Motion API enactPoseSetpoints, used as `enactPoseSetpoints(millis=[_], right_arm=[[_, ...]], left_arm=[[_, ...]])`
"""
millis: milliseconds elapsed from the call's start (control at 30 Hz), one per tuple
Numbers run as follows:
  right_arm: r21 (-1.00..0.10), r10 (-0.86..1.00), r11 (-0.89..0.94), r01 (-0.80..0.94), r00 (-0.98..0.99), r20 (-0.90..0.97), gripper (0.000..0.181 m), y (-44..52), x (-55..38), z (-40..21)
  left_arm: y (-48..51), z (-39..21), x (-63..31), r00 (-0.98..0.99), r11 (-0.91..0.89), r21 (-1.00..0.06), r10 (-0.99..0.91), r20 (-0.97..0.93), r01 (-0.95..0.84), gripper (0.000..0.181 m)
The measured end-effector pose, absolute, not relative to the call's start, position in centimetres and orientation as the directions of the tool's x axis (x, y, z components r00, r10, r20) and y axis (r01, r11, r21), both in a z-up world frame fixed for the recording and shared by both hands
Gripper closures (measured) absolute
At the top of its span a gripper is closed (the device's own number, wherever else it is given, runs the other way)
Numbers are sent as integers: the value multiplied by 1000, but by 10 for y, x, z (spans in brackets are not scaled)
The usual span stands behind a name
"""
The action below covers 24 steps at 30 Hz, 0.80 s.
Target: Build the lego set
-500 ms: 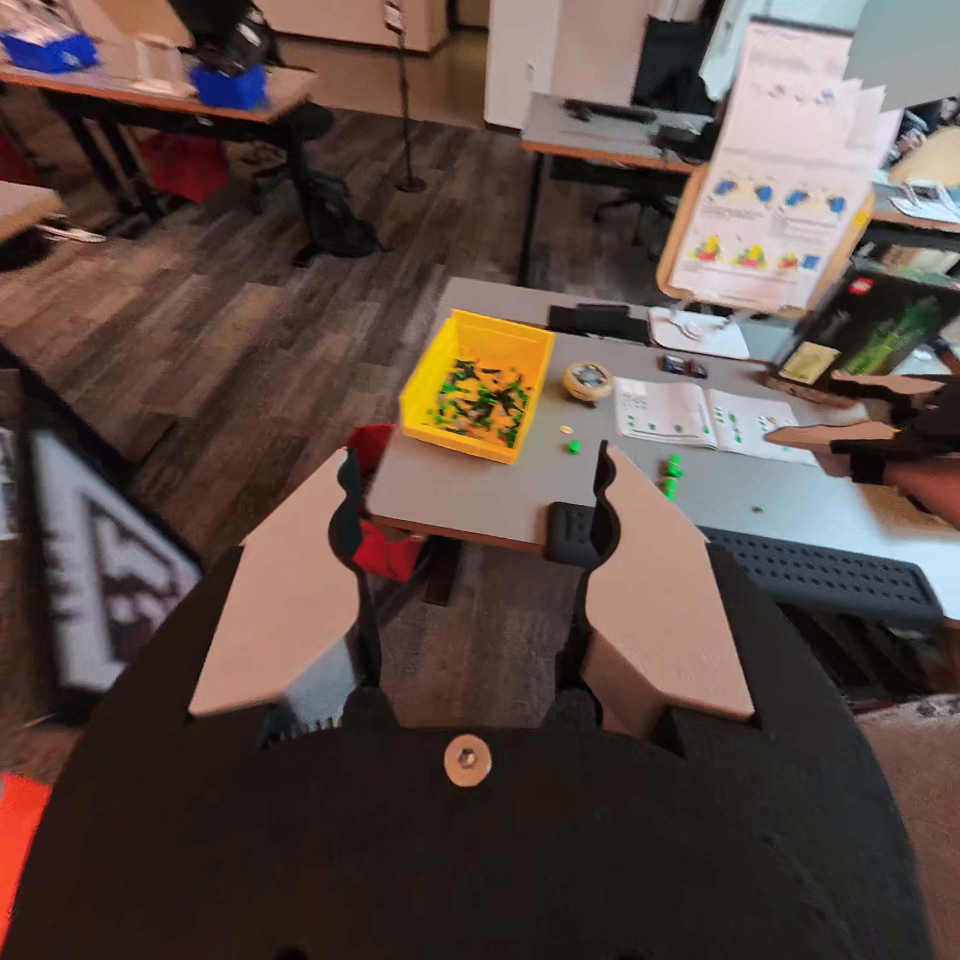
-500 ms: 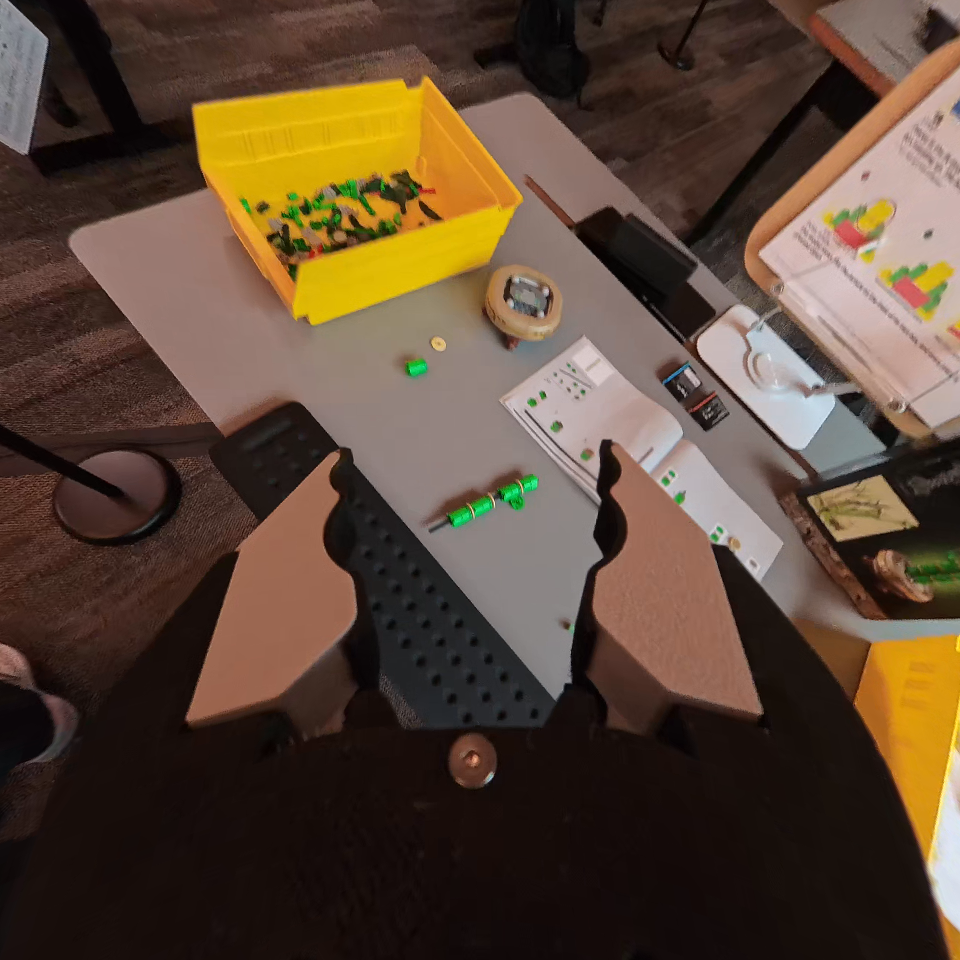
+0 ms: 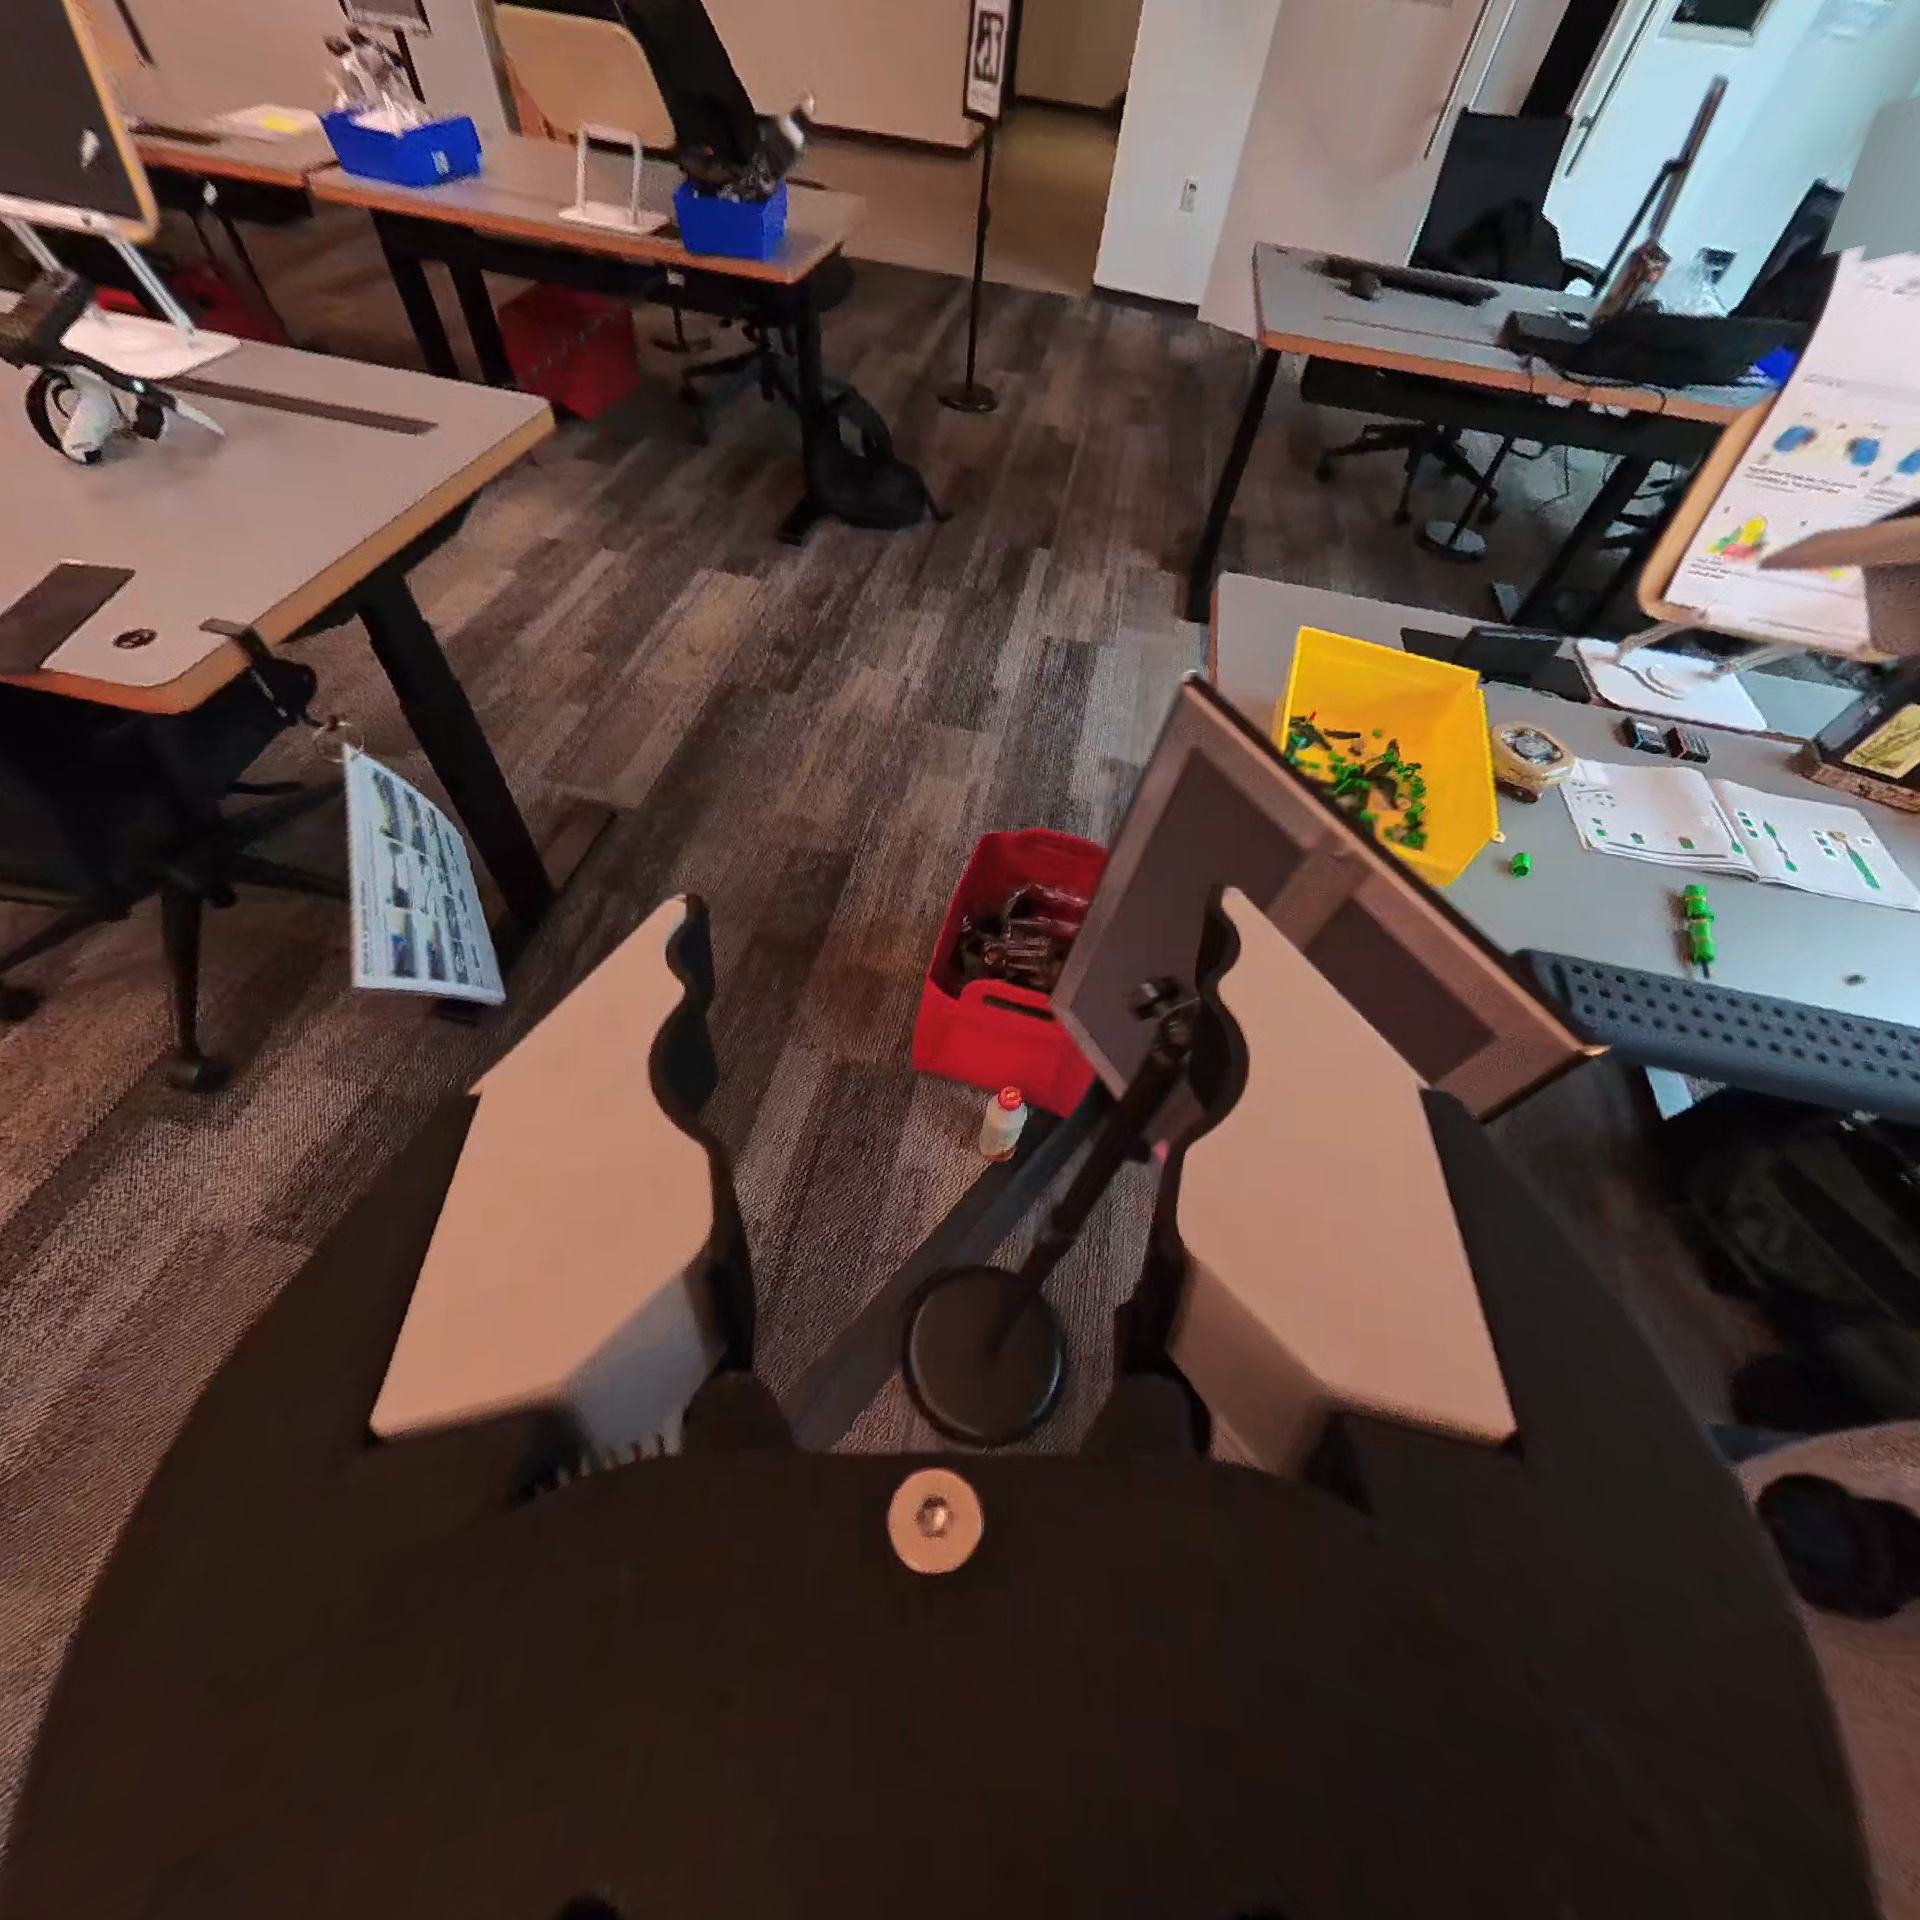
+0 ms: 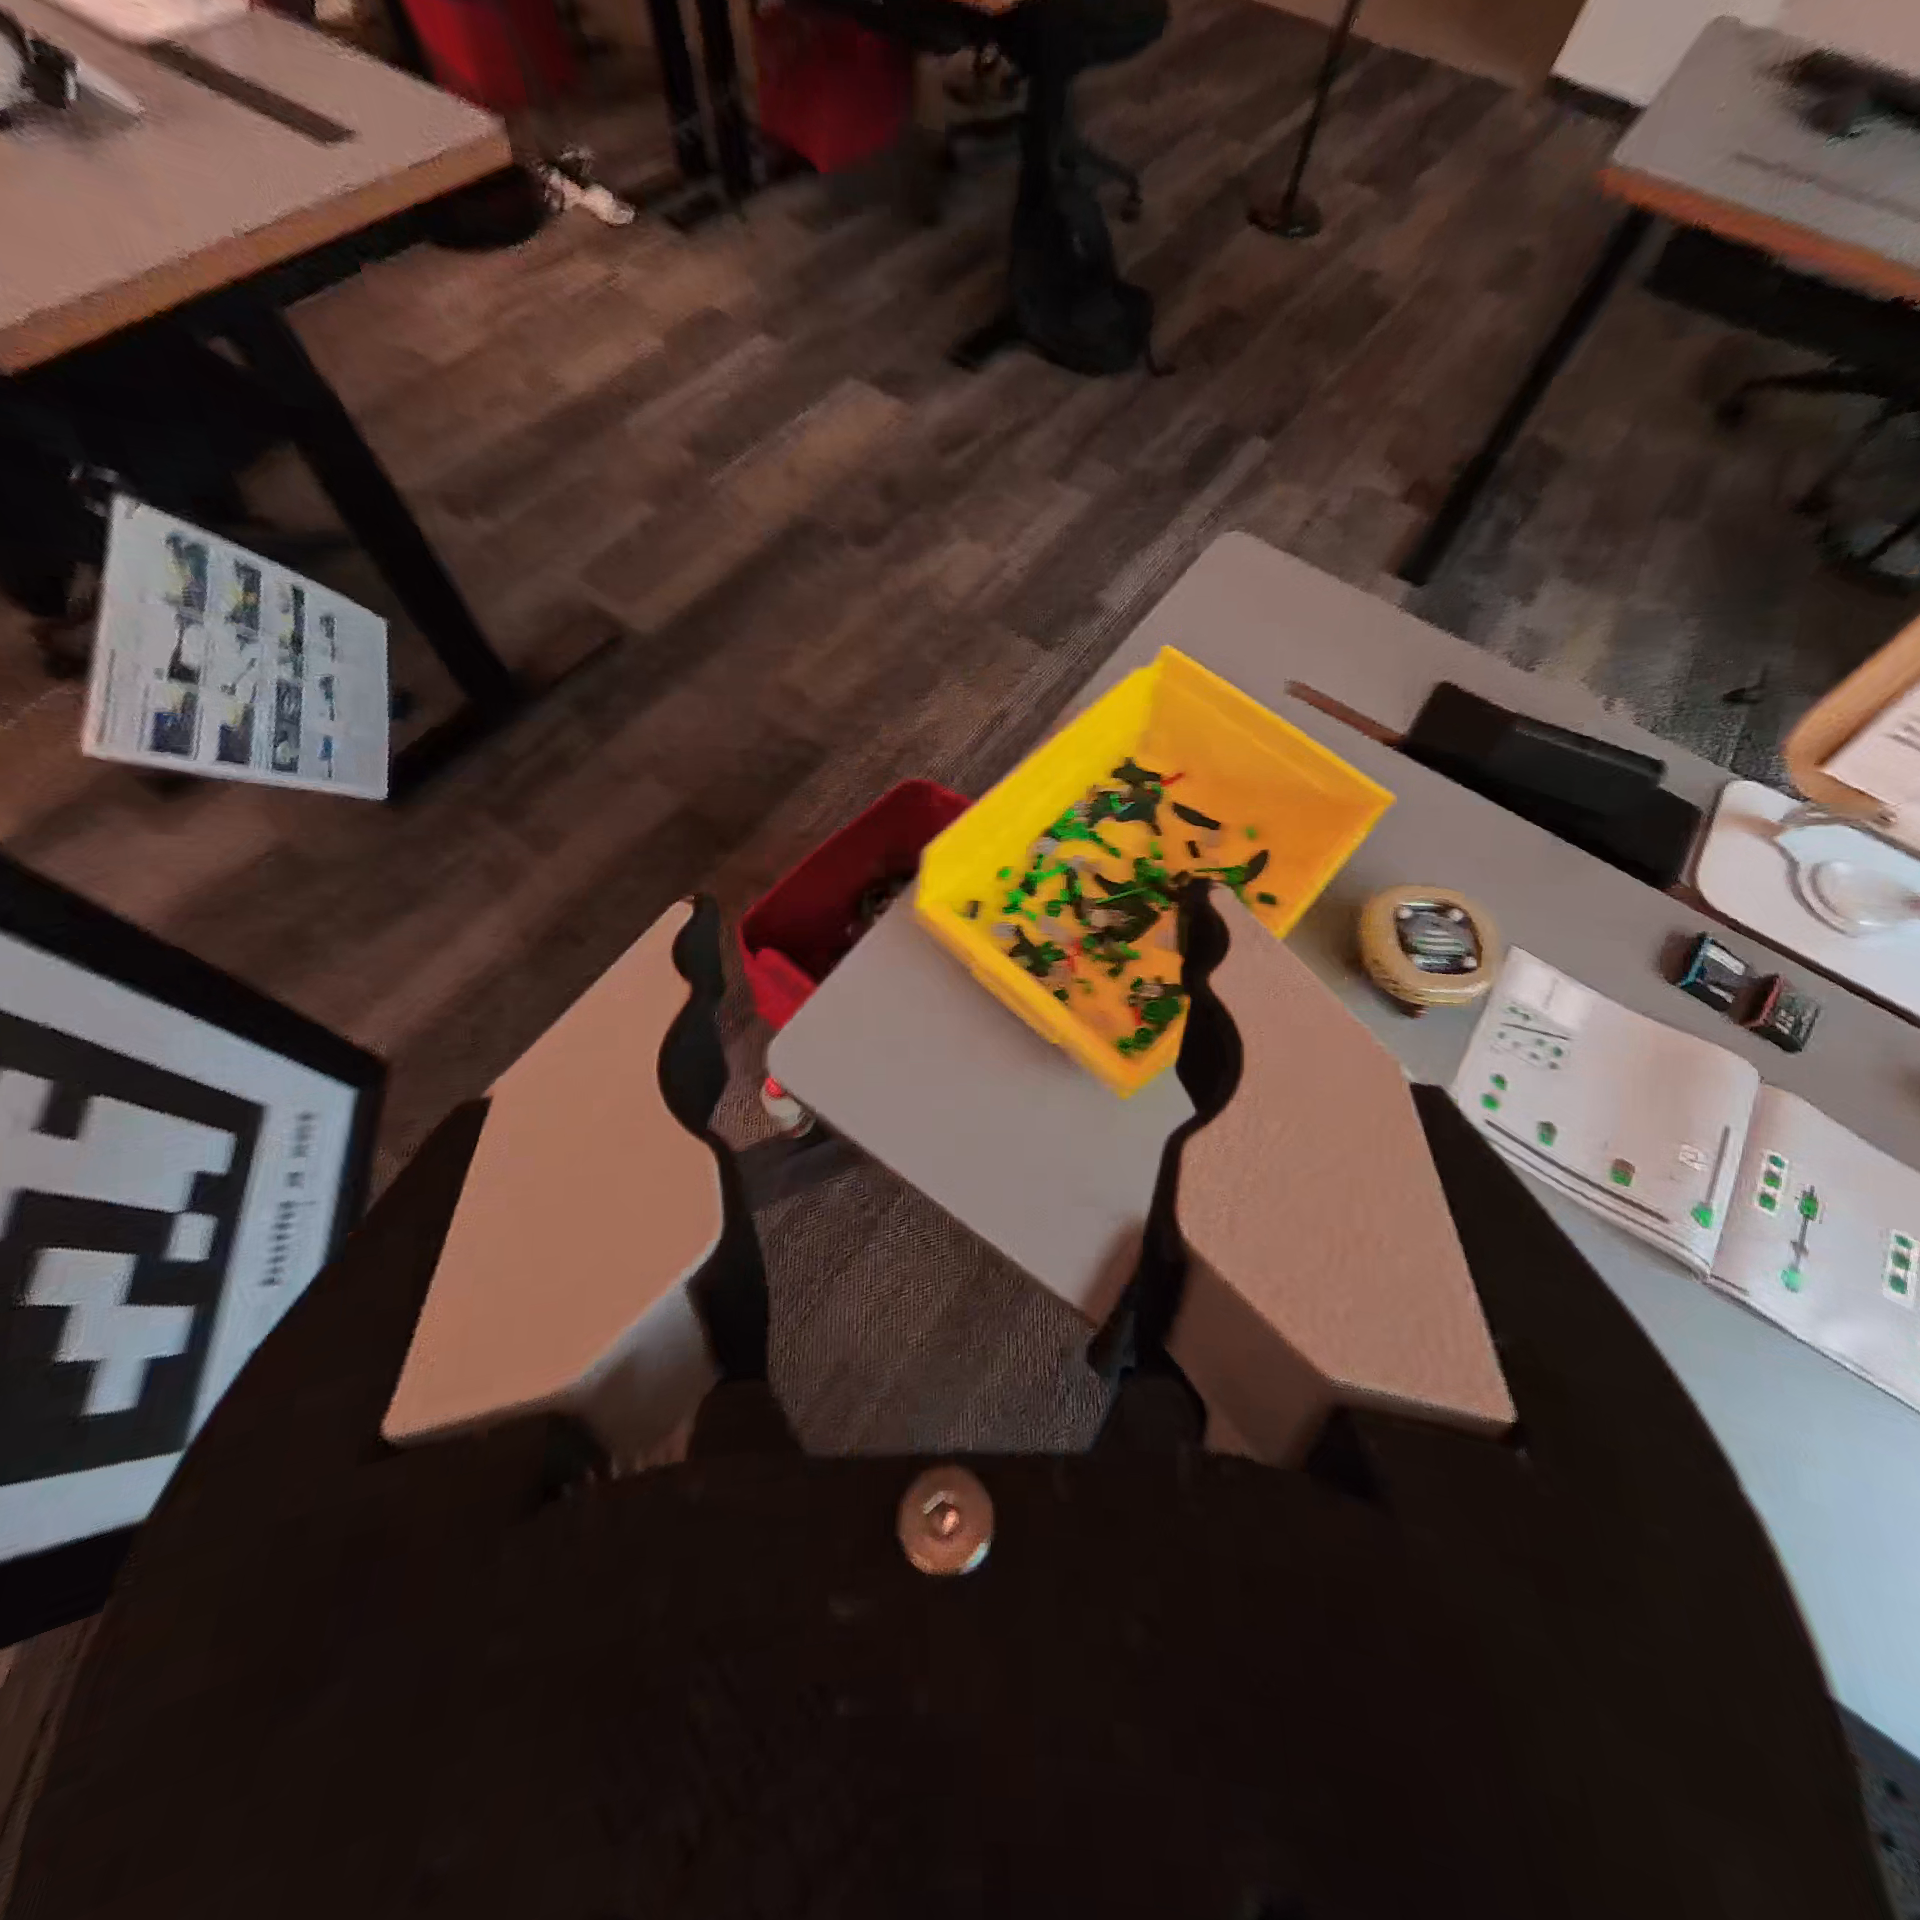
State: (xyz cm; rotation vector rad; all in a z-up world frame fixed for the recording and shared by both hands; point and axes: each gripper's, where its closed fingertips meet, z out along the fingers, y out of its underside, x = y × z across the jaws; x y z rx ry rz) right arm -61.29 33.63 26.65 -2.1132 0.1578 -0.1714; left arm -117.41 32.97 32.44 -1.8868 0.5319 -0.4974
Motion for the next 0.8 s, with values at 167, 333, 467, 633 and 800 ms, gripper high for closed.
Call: enactPoseSetpoints(millis=[167,333,467,633,800], right_arm=[[-828,-176,-558,63,966,192,95,385,-676,300],[-774,-199,-633,18,962,185,96,414,-690,286],[-736,-207,-675,-47,970,129,100,438,-687,254],[-697,-231,-701,-150,973,23,100,511,-664,200],[-702,-328,-682,-203,944,45,99,626,-607,181]], left_arm=[[382,327,-1247,798,-298,-948,-595,92,-113,94],[443,318,-1278,793,-316,-947,-590,153,-52,97],[510,312,-1271,758,-334,-938,-635,150,-94,98],[618,305,-1231,700,-311,-936,-705,112,-164,104],[785,280,-1163,581,-230,-926,-814,14,-300,102]])
